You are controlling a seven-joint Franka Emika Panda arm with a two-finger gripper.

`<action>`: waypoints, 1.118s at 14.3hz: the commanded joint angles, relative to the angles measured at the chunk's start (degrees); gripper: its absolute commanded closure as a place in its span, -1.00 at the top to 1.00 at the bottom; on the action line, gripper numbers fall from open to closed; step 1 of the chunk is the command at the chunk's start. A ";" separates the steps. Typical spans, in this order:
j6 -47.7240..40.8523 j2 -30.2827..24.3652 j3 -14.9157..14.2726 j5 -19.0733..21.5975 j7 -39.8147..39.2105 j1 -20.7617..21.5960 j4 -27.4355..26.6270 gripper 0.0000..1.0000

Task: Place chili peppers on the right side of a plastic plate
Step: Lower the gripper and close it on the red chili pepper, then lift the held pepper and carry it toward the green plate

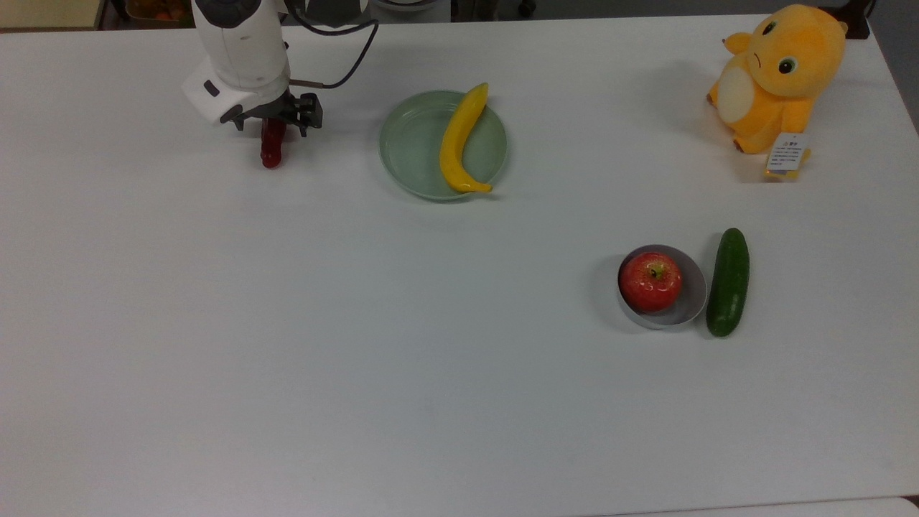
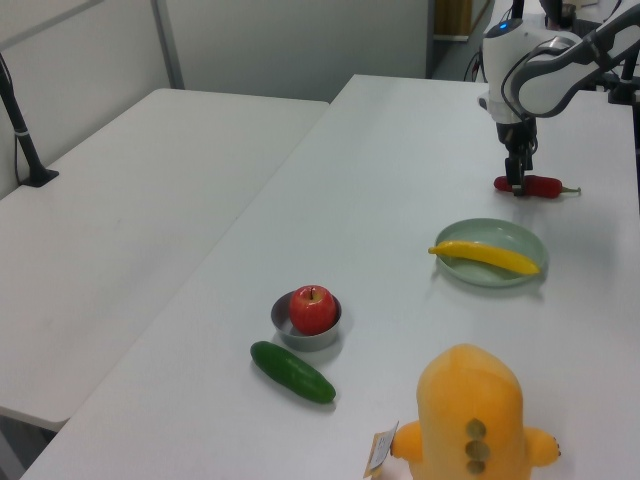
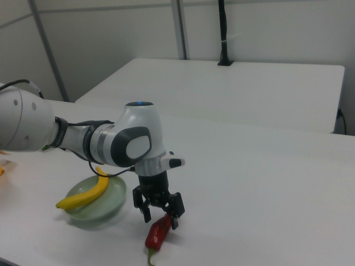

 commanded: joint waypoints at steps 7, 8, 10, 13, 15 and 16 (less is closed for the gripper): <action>0.98 0.94 0.35 -2.76 0.30 0.60 -0.50 -0.41; 0.98 0.94 0.35 -2.76 0.38 0.60 -0.50 -0.41; 0.98 0.86 0.61 -2.76 0.91 1.38 -0.24 -0.41; 0.98 0.94 3.07 -2.58 5.38 1.74 -0.15 -0.40; 0.98 1.03 4.39 -2.58 7.15 1.74 -0.15 -0.39; 1.07 1.03 4.48 -2.23 8.11 1.83 -0.15 -0.37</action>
